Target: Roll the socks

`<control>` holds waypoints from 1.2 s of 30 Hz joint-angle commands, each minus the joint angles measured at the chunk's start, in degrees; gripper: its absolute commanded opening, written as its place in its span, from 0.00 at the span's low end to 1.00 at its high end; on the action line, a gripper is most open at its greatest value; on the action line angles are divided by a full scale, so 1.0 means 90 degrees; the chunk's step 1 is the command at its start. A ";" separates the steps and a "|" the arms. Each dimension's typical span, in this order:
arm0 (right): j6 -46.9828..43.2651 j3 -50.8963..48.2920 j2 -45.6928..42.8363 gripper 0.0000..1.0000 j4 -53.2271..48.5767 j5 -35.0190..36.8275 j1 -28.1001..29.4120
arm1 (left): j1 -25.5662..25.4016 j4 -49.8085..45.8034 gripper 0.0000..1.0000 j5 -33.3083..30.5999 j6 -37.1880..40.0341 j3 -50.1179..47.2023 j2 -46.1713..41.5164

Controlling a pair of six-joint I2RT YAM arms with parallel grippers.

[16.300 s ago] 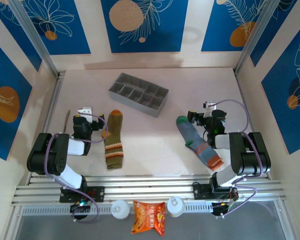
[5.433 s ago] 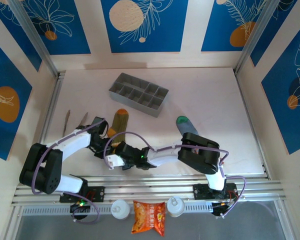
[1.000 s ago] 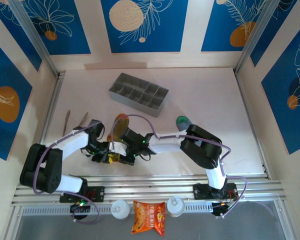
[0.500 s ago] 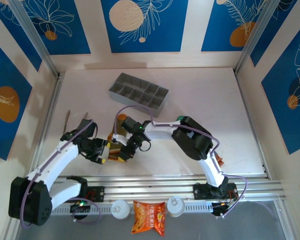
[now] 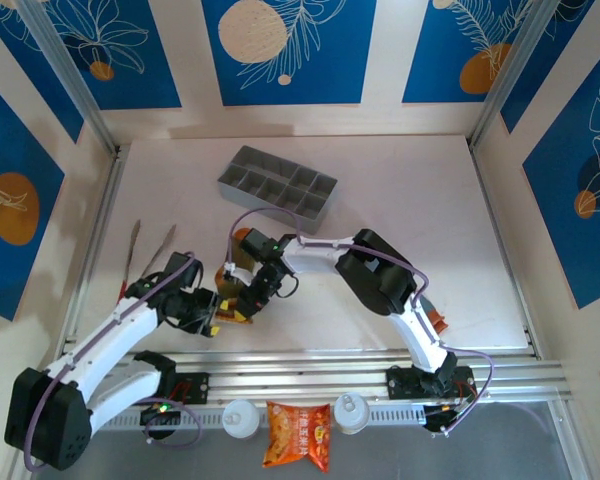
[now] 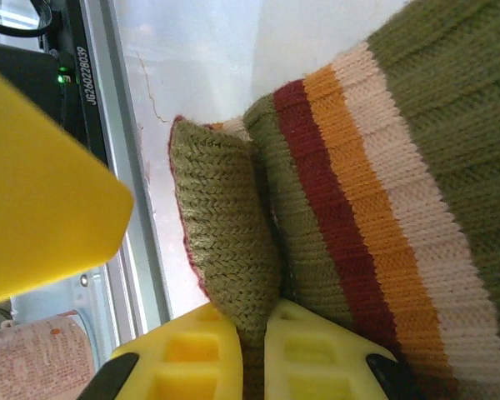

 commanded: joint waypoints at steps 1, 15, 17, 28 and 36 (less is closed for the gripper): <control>0.0259 0.0042 0.0407 0.00 -0.0470 0.0163 -0.0067 | -0.0177 0.0030 0.49 -0.0308 -0.0678 -0.0243 -0.0188; 0.0537 0.0411 0.0740 0.00 -0.0777 -0.0051 -0.0153 | -0.0344 0.1630 0.47 -0.1111 -0.1089 -0.1132 -0.0137; 0.0552 0.0440 0.0764 0.00 -0.0811 -0.0045 -0.0161 | -0.0356 0.1628 0.49 -0.1250 -0.1126 -0.1117 -0.0203; 0.0760 0.0551 0.0901 0.00 -0.0870 -0.0055 -0.0210 | -0.0451 0.1103 0.57 -0.0964 -0.1499 -0.1207 -0.1245; 0.0840 0.0668 0.0971 0.00 -0.0935 -0.0066 -0.0210 | -0.0615 0.1451 0.56 -0.0850 -0.1530 -0.1205 -0.0736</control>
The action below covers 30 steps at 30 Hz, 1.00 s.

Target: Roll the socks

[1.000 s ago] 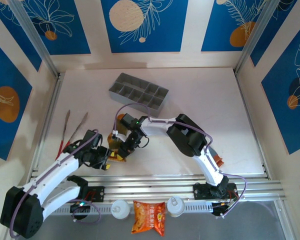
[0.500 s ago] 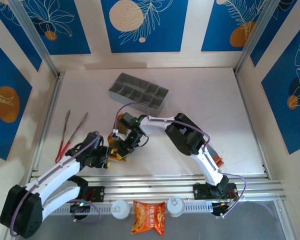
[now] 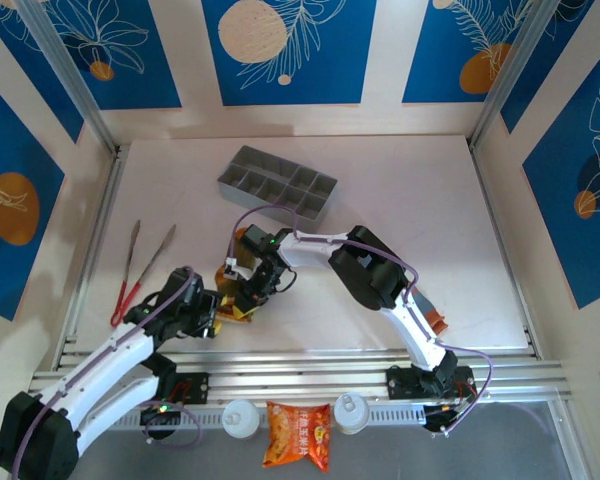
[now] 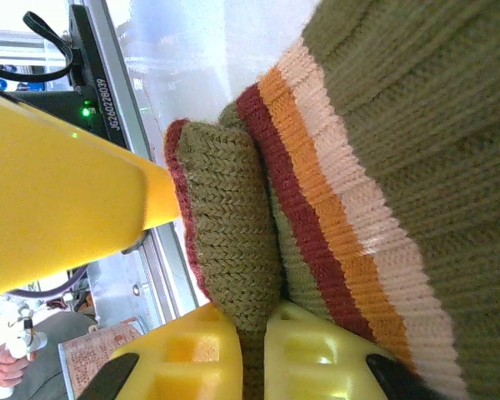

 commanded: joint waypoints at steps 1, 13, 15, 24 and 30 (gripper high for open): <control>0.0113 0.0002 0.0423 0.00 -0.0295 0.0588 -0.0022 | -0.0145 -0.0102 0.56 0.0127 -0.0573 -0.0012 0.0302; 0.0002 -0.0178 0.0279 0.00 -0.0096 0.0682 0.0047 | -0.0205 0.0060 0.03 -0.0083 -0.0794 -0.0261 0.1467; -0.0142 -0.0239 0.0184 0.05 -0.0012 0.0808 0.0102 | -0.0207 -0.0241 0.00 0.0067 -0.0881 -0.0225 0.1720; -0.1334 -0.1707 -0.1468 0.46 0.1704 0.1890 0.0303 | -0.0187 -0.1445 0.00 0.0443 -0.1139 0.0297 0.2649; -0.2761 -0.3627 -0.3110 0.49 0.3862 0.3533 0.0521 | -0.0115 -0.1941 0.00 0.0382 -0.0995 0.0617 0.2898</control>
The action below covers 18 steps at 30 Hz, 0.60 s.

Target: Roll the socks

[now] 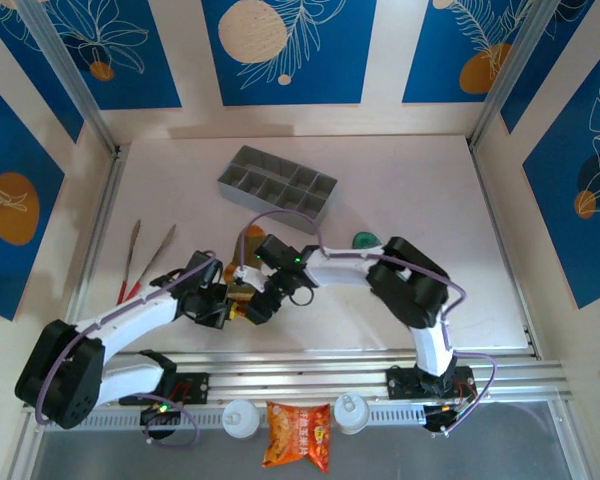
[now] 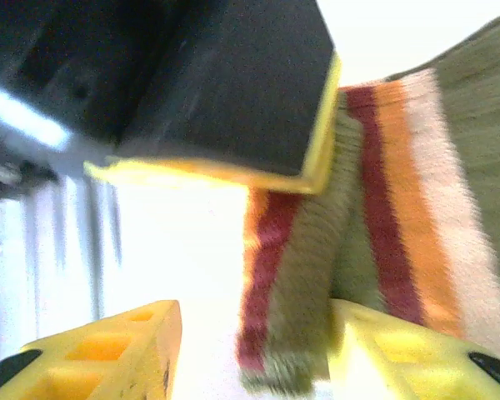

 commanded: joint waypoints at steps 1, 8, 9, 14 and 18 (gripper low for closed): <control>-0.1382 -0.1100 -0.0906 0.53 0.1881 0.1584 0.0243 | 0.0049 -0.2225 0.00 -0.0082 -0.0572 -0.0314 0.0420; -0.3267 -0.1886 -0.1351 0.64 0.2987 0.3352 0.1106 | 0.0238 -0.2453 0.00 -0.0025 -0.0323 -0.0096 0.0696; -0.3476 -0.1895 -0.1315 0.64 0.3062 0.3467 0.1224 | 0.0254 -0.2494 0.00 -0.0024 -0.0281 -0.0061 0.0736; -0.4241 -0.1726 -0.0895 0.63 0.3293 0.4186 0.1605 | 0.0331 -0.2583 0.00 0.0016 -0.0041 0.0091 0.0957; -0.4337 -0.1547 -0.0616 0.57 0.3197 0.4339 0.1645 | 0.0354 -0.2585 0.00 0.0006 0.0008 0.0132 0.0999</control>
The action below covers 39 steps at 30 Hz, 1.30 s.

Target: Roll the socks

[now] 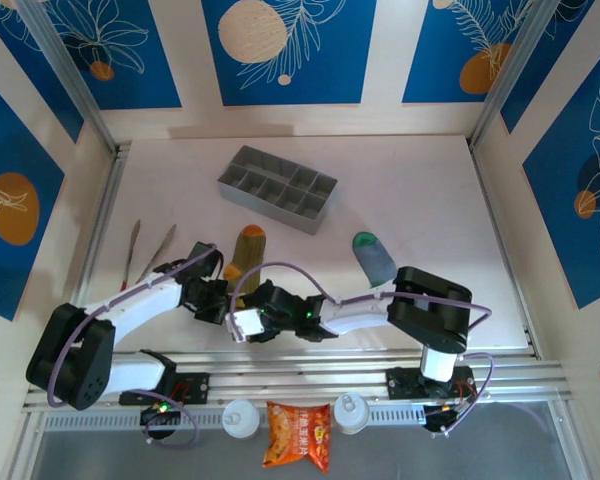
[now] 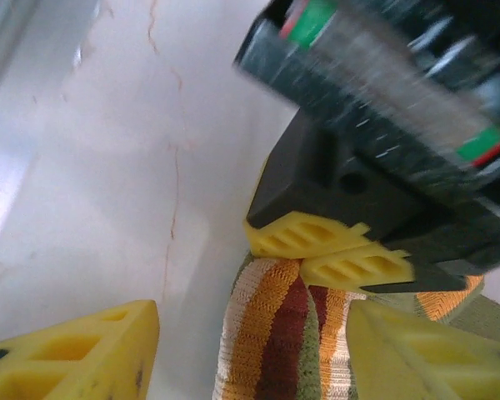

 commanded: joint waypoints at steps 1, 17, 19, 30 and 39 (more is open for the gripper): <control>-0.0413 0.0237 0.0264 0.54 0.0089 0.0452 -0.0007 | 0.0057 -0.1996 0.00 -0.0351 -0.0340 -0.0384 0.0371; 0.1144 0.0786 0.0851 0.00 -0.1489 -0.0130 -0.0267 | 0.0145 -0.2149 0.05 -0.0413 -0.0007 0.0000 -0.0007; 0.1639 0.0795 0.0834 0.00 -0.1883 -0.0773 -0.0415 | 0.0145 -0.2234 0.19 -0.0551 0.0060 0.0118 -0.0307; 0.3545 0.1334 0.1474 0.00 -0.3097 -0.4082 -0.1417 | 0.0126 -0.1836 0.67 -0.0523 0.0060 0.0035 -0.1858; 0.4201 0.2174 0.2110 0.00 -0.3921 -0.5024 -0.1953 | -0.0070 -0.1239 0.62 -0.0292 -0.0128 -0.0353 -0.2026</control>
